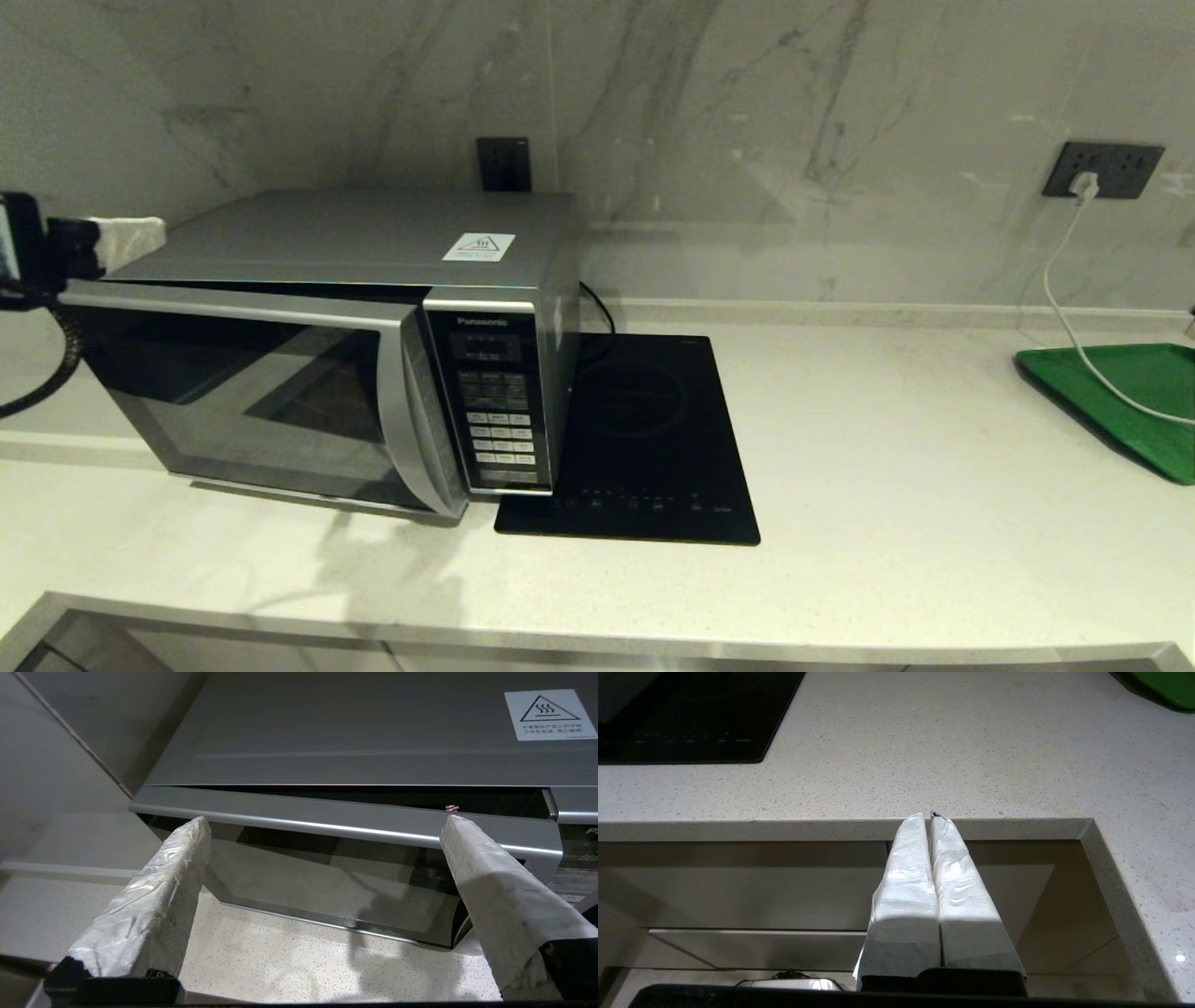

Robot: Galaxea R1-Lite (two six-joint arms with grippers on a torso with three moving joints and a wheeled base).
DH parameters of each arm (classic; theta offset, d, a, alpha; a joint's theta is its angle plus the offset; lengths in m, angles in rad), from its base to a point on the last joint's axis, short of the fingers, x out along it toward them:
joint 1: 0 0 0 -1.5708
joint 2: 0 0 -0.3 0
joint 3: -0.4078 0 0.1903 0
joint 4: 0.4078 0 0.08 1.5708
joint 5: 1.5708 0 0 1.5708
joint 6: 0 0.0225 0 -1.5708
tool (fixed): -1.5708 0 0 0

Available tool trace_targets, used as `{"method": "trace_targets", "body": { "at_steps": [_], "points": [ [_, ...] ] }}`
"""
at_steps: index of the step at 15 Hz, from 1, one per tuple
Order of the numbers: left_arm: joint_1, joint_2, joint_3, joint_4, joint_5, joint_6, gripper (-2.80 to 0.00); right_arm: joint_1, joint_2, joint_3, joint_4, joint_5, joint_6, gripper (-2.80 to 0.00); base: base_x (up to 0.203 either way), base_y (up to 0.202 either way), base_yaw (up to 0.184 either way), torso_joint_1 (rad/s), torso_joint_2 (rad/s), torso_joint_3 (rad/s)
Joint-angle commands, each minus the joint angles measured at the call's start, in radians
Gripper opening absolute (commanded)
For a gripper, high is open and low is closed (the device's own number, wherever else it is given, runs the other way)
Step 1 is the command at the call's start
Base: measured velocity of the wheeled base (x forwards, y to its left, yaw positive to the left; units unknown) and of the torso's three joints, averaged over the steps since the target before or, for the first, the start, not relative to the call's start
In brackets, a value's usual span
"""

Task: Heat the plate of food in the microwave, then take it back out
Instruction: Open the microwave oven

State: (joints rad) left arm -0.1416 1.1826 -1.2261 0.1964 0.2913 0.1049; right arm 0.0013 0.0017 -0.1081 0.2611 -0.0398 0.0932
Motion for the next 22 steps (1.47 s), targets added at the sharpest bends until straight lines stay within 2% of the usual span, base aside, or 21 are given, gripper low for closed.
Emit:
{"method": "trace_targets", "body": {
  "at_steps": [1, 2, 5, 9, 13, 20, 22],
  "points": [
    [-0.081, 0.128, -0.110, 0.054, 0.071, -0.003, -1.80, 0.000, 0.000, 0.001, 0.001, 0.000, 0.000, -2.80, 0.000, 0.000, 0.000, 0.000, 0.00, 0.000],
    [-0.110, 0.147, -0.133, 0.076, 0.083, -0.004, -2.80, 0.000, 0.000, -0.001, 0.001, 0.000, 0.000, -2.80, 0.000, 0.000, 0.000, 0.000, 0.00, 0.000],
    [-0.183, 0.166, -0.130, 0.096, 0.088, -0.014, -2.80, 0.001, 0.000, 0.000, 0.001, 0.000, 0.000, -2.80, 0.000, 0.000, 0.000, 0.000, 0.00, 0.000],
    [-0.215, 0.225, -0.136, 0.095, 0.089, -0.039, -2.80, 0.000, 0.000, 0.000, 0.001, 0.000, 0.000, -2.80, 0.000, 0.000, 0.000, 0.000, 0.00, 0.000],
    [-0.223, 0.304, -0.184, 0.094, 0.092, -0.068, -2.80, 0.000, 0.000, 0.001, 0.001, 0.000, 0.000, -2.80, 0.000, 0.000, 0.000, 0.000, 0.00, 0.000],
    [-0.258, 0.412, -0.227, 0.087, 0.088, -0.080, -2.80, 0.000, 0.000, -0.001, 0.001, 0.000, 0.000, -2.80, 0.000, 0.000, 0.000, 0.000, 0.00, 0.000],
    [-0.262, 0.436, -0.226, 0.087, 0.087, -0.117, -2.80, 0.001, 0.000, 0.001, 0.001, 0.000, 0.000, -2.80, 0.000, 0.000, 0.000, 0.000, 0.00, 0.000]
  ]
}}
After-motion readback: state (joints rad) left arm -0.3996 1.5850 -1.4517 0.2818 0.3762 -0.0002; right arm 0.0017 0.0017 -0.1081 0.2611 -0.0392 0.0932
